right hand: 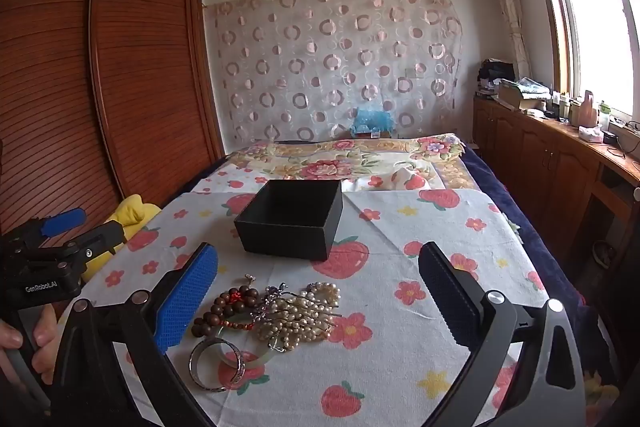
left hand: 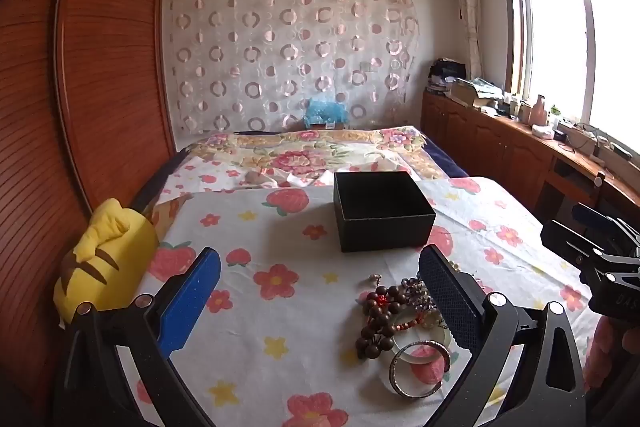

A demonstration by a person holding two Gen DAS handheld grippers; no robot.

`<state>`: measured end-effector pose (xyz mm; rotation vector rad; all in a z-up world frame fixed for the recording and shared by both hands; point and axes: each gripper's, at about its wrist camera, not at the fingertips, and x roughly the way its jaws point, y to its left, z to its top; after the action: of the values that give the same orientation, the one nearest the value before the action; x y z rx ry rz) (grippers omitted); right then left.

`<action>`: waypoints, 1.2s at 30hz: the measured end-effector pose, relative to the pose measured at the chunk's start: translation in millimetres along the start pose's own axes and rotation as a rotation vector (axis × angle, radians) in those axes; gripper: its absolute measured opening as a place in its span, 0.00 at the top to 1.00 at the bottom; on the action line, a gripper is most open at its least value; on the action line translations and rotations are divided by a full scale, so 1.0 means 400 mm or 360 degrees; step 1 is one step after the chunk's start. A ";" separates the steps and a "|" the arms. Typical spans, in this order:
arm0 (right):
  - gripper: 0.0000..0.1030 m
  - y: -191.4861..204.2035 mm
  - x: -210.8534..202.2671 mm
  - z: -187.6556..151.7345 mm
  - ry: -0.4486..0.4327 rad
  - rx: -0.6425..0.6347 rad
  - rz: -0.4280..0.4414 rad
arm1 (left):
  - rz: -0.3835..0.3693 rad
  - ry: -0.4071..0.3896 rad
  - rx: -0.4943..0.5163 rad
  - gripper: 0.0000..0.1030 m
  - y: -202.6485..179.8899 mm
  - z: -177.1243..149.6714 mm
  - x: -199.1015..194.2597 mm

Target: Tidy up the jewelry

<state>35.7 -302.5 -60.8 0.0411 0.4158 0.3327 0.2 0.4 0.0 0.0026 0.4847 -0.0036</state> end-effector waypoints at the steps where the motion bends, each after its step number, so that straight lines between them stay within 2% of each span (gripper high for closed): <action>1: 0.02 0.001 -0.003 -0.001 -0.0018 -0.0006 0.0002 | 0.0000 -0.0005 0.0002 0.06 0.000 0.000 0.000; 33: 0.02 -0.002 -0.004 0.001 -0.0012 0.0001 0.0007 | -0.0001 -0.0020 0.0016 0.06 -0.020 0.010 -0.012; 36: 0.02 0.008 -0.027 0.014 -0.0011 -0.0001 0.0006 | 0.0000 -0.0025 0.0018 0.06 -0.017 0.007 -0.015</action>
<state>27.8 -302.9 -51.1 0.0427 0.4090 0.3364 -3.8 -6.5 5.4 0.0139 0.4691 -0.0065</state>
